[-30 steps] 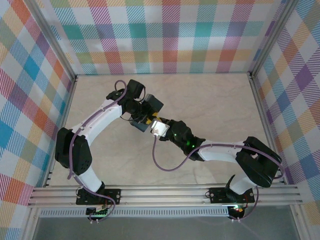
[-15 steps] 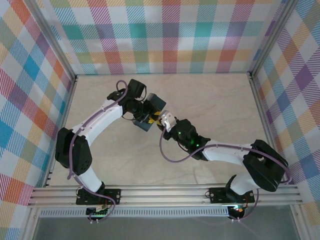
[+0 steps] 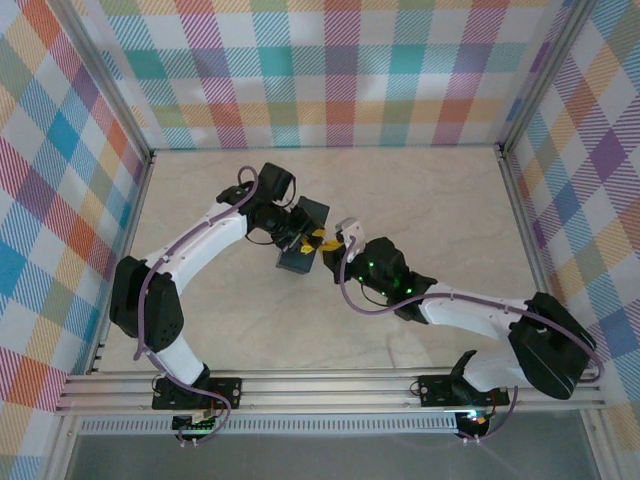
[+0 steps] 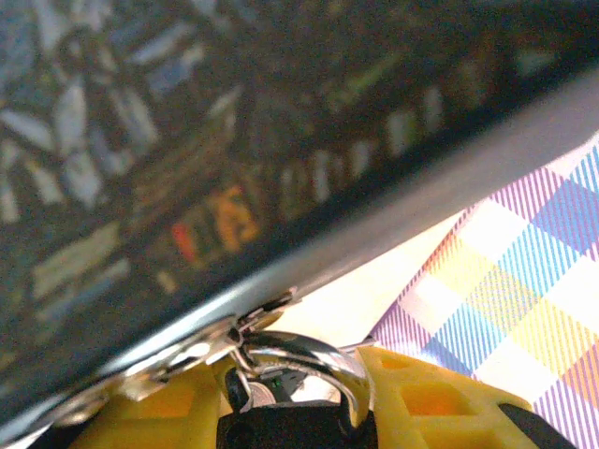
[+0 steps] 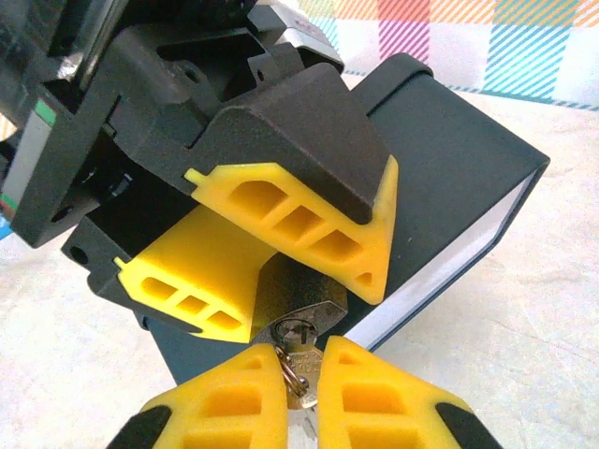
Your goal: Unlock a padlock with a key
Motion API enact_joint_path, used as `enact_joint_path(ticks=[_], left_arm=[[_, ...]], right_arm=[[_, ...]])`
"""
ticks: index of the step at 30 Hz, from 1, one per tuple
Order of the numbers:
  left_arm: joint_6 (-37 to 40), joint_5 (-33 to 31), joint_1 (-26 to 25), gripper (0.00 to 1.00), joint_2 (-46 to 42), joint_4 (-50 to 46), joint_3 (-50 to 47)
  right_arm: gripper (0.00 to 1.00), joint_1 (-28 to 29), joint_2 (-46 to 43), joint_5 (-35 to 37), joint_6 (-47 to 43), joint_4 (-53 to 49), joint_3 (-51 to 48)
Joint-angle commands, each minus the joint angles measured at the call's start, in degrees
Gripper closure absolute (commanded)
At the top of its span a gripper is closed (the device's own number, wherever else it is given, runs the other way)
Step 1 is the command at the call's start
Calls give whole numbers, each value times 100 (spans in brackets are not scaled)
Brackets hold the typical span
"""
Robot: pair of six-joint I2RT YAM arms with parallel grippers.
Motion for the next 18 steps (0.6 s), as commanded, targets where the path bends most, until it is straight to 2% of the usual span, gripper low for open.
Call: enact_joint_path(ticks=[1, 2, 4, 8, 12, 18], left_arm=[[140, -436, 153, 93, -268, -31, -38], [166, -444, 154, 93, -256, -48, -20], [219, -471, 153, 93, -218, -84, -1], [231, -482, 151, 93, -190, -38, -24], [192, -480, 153, 93, -196, 9, -37], [161, -442, 153, 93, -184, 21, 33]], right_arm=[[85, -233, -426, -608, -345, -951, 298], [75, -280, -432, -693, -488, -1244, 367], [64, -402, -447, -891, -600, -1622, 470], [50, -882, -501, -1401, 93, -1575, 454], [47, -1096, -81, -1930, 858, -1469, 747], [44, -1094, 610, -2564, 1586, -333, 771]])
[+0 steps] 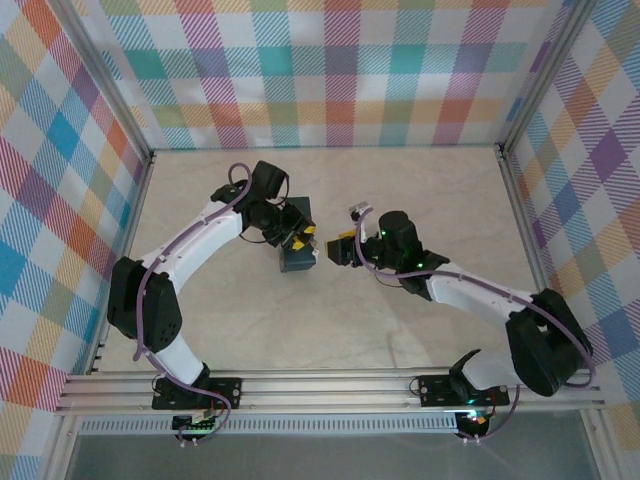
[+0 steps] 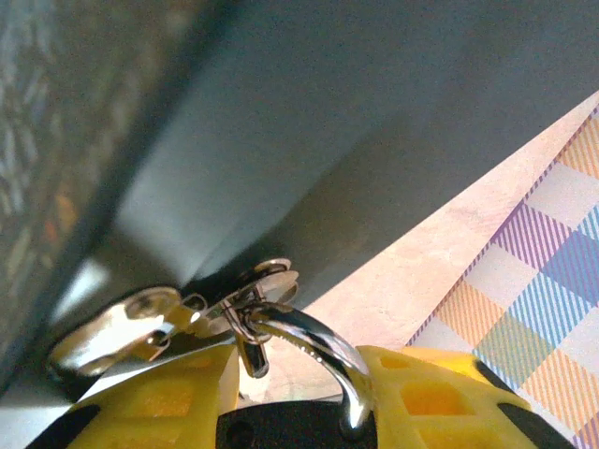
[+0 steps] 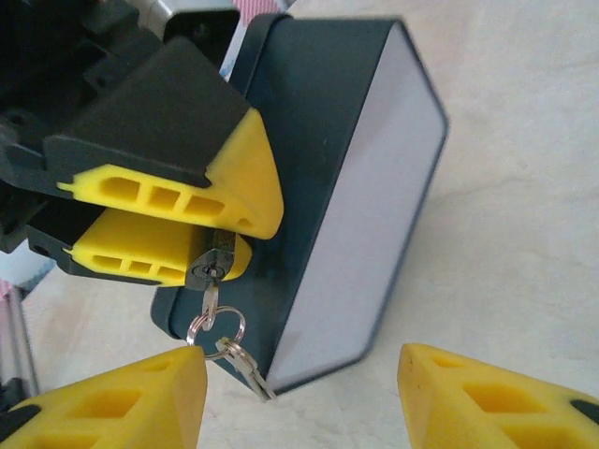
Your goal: Unlock a padlock with a key
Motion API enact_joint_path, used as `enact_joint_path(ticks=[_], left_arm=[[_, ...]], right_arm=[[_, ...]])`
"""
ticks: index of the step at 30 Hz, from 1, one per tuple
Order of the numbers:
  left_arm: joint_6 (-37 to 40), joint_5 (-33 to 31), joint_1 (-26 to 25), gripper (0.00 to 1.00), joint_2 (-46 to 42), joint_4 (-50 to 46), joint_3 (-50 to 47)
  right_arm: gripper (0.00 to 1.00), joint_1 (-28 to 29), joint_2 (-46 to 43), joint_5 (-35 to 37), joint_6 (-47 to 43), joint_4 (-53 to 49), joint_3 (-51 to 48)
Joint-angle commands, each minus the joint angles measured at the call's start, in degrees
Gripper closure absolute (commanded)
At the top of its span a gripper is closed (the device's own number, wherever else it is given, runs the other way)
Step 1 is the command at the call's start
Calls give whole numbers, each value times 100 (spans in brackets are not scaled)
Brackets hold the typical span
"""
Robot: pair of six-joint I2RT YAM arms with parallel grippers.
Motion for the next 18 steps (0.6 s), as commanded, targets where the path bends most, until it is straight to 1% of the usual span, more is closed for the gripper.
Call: enact_joint_path(ticks=[1, 6, 10, 15, 18], left_arm=[[75, 58, 5, 93, -138, 130, 63], [66, 91, -10, 93, -131, 144, 91], [60, 76, -13, 93, -146, 155, 64], [3, 116, -13, 93, -157, 244, 15], [3, 149, -29, 93, -160, 251, 28]], right_arm=[[43, 30, 297, -576, 628, 707, 175], [42, 53, 582, -714, 793, 1189, 228], [43, 129, 708, -784, 816, 1411, 292], [44, 217, 807, -818, 834, 1443, 392], [47, 260, 908, -761, 858, 1413, 491]])
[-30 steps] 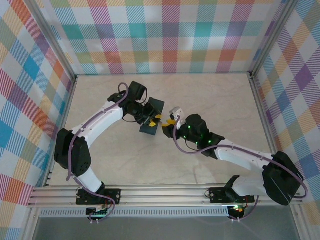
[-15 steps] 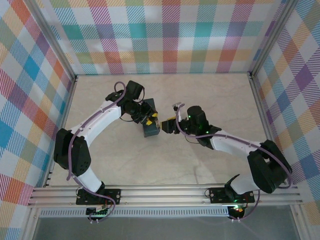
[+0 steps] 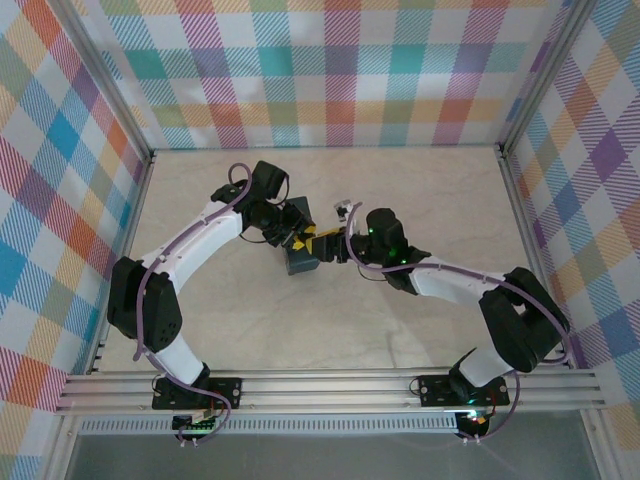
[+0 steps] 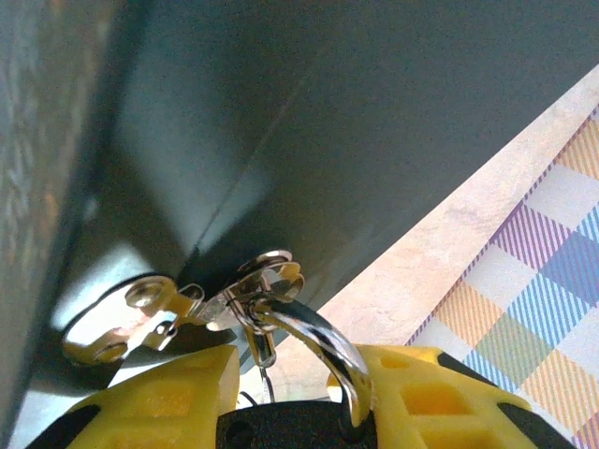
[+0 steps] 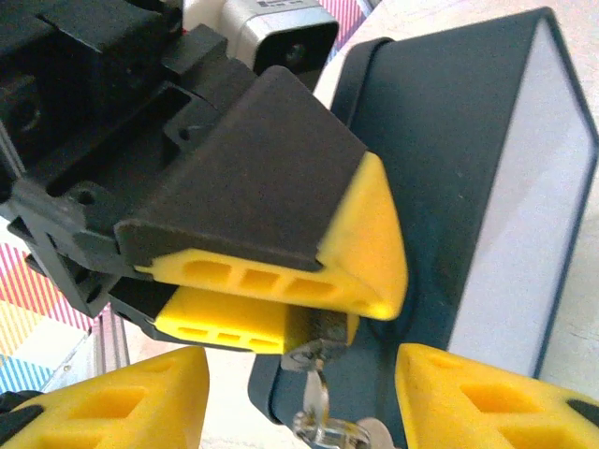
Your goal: Unlock a padlock with a key
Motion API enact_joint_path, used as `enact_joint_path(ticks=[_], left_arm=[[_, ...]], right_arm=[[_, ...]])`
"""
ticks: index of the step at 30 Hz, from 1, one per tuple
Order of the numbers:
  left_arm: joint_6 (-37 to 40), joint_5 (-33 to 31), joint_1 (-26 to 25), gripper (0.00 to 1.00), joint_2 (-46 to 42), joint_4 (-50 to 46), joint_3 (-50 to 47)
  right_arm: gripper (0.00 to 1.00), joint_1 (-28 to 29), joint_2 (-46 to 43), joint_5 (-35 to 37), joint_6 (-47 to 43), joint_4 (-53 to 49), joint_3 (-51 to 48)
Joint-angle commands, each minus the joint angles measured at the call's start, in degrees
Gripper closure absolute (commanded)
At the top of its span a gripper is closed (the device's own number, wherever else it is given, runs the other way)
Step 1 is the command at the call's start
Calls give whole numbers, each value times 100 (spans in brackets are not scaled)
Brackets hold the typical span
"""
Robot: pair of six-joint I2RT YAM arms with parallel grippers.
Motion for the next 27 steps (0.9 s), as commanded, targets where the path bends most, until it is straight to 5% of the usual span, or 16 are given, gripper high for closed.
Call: enact_joint_path(ticks=[1, 5, 11, 14, 19, 27], left_arm=[[9, 144, -35, 93, -181, 242, 28], [-103, 215, -44, 93, -252, 356, -85], [-1, 117, -40, 91, -313, 200, -47], [369, -201, 6, 72, -272, -229, 150], [804, -626, 137, 49, -274, -642, 199], [1402, -863, 323, 43, -250, -696, 233]], right_arm=[[48, 54, 144, -74, 88, 230, 240], [56, 57, 331, -56, 139, 146, 394], [84, 72, 362, 45, 6, -239, 558], [92, 66, 187, 236, -477, -940, 654], [95, 55, -73, 615, -1432, -2357, 991], [94, 45, -187, 700, -2362, -4158, 1795]])
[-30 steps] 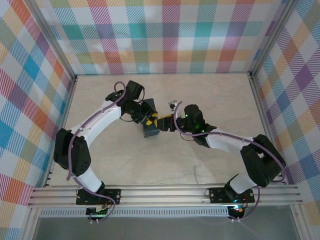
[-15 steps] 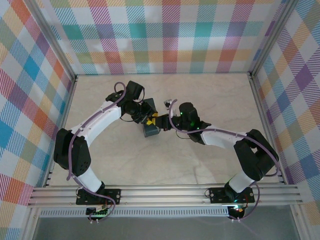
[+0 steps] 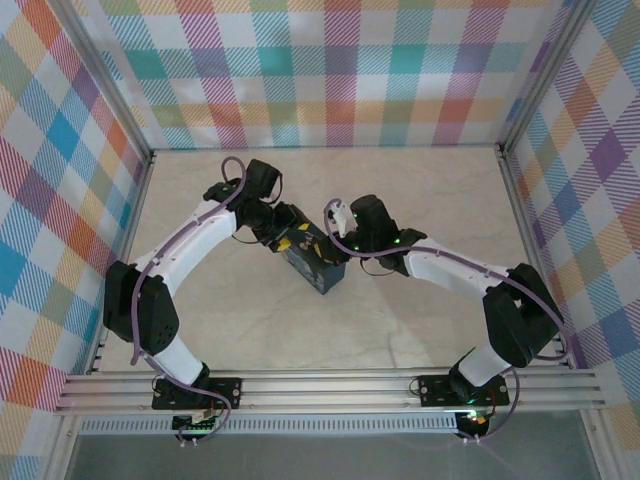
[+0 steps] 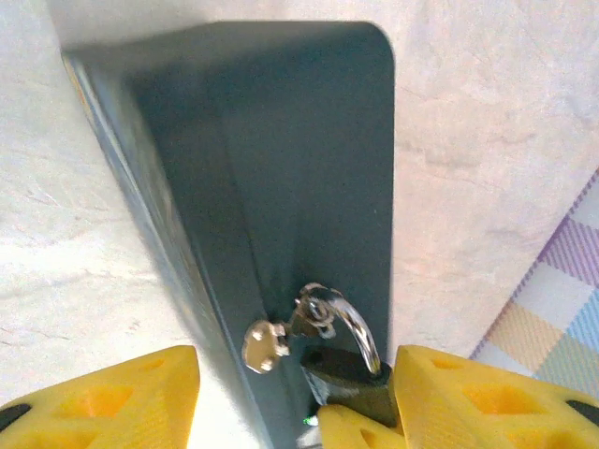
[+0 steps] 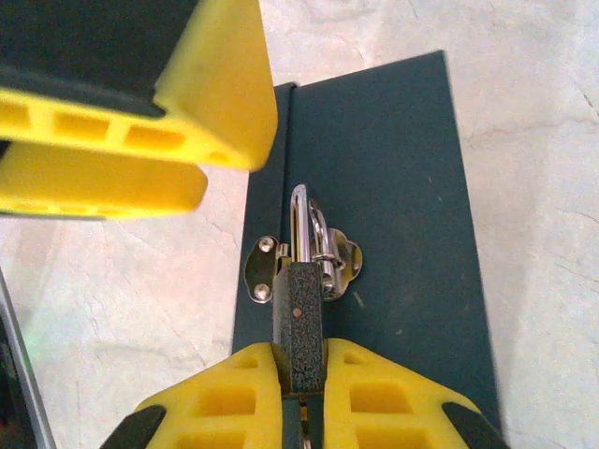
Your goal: Unlock a padlock with a key
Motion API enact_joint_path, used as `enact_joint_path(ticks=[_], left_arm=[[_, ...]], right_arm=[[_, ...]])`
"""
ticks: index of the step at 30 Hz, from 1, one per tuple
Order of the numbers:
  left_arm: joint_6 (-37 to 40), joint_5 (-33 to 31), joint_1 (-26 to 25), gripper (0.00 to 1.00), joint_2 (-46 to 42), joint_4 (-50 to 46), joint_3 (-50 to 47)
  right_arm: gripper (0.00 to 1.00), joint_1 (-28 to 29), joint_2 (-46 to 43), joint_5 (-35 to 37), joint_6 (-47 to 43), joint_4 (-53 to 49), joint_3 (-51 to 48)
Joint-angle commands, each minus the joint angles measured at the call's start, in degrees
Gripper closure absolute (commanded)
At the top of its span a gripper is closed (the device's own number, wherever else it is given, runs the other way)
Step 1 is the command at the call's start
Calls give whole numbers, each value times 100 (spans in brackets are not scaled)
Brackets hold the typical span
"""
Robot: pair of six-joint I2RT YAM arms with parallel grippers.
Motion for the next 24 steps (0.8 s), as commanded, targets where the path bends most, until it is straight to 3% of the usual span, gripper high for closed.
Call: enact_joint_path(ticks=[1, 6, 9, 19, 24], left_arm=[[656, -324, 136, 43, -53, -286, 254], [1419, -559, 166, 43, 433, -290, 488], [1460, -645, 166, 44, 571, 68, 377], [1598, -396, 174, 46, 885, 532, 174], [1650, -319, 174, 46, 875, 607, 106]], right_arm=[[94, -16, -370, 47, -774, -921, 506], [92, -52, -393, 319, -1295, -1623, 856], [92, -242, -296, -69, -1022, -1778, 1005], [90, -1161, 224, -1931, 1539, -576, 387], [88, -1239, 489, -2523, 2312, -187, 277]])
